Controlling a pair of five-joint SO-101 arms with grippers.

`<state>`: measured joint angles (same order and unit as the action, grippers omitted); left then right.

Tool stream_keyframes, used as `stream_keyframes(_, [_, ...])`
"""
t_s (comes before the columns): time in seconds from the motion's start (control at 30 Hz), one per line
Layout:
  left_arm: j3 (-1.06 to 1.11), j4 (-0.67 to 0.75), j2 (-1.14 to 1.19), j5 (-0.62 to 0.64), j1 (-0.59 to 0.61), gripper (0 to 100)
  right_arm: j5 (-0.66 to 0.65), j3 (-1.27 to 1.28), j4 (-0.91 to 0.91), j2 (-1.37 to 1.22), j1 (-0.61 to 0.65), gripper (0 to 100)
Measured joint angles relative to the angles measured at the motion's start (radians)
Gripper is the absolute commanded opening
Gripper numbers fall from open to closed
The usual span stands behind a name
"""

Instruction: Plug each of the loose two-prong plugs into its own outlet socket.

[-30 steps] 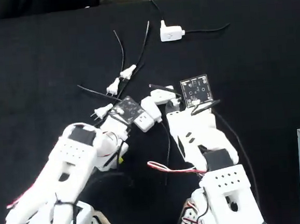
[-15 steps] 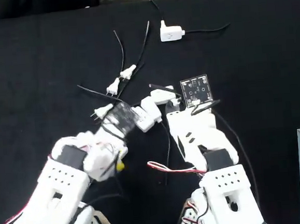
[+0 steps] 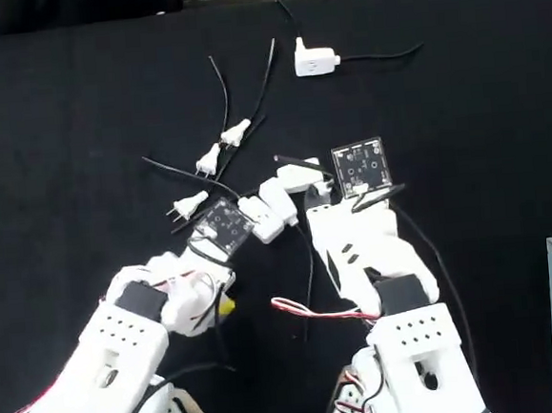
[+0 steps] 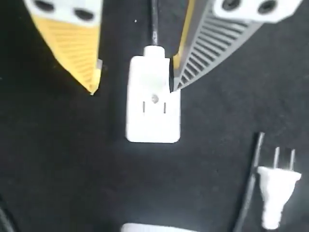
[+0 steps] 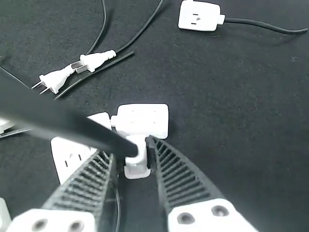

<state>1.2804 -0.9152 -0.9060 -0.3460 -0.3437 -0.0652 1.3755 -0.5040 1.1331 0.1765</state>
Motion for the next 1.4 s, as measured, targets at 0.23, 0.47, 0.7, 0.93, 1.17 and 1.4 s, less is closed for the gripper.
stream_keyframes(0.23, [-0.028, 0.057, 0.164, -0.002, 0.014, 26, 0.0, 0.0, 0.0, 0.0, 0.0, 1.2])
stream_keyframes(0.47, [-0.14, 0.058, 0.367, -0.002, 0.014, 21, 0.0, 0.009, 0.0, 0.0, 0.0, 1.2])
stream_keyframes(0.7, [-0.216, 0.058, 0.502, 0.003, 0.02, 16, 0.0, 0.009, 0.003, 0.0, 0.0, 1.2])
stream_keyframes(0.93, [-0.233, 0.055, 0.514, 0.003, 0.014, 11, 0.0, 0.009, 0.003, 0.0, 0.0, 1.2])
stream_keyframes(1.17, [-0.258, 0.054, 0.514, 0.057, 0.057, 29, 0.0, 0.009, 0.003, 0.0, 0.0, 1.2])
stream_keyframes(1.4, [-0.359, -0.055, 0.516, 0.08, 0.167, 29, 0.0, 0.009, 0.003, 0.0, 0.0, 1.2])
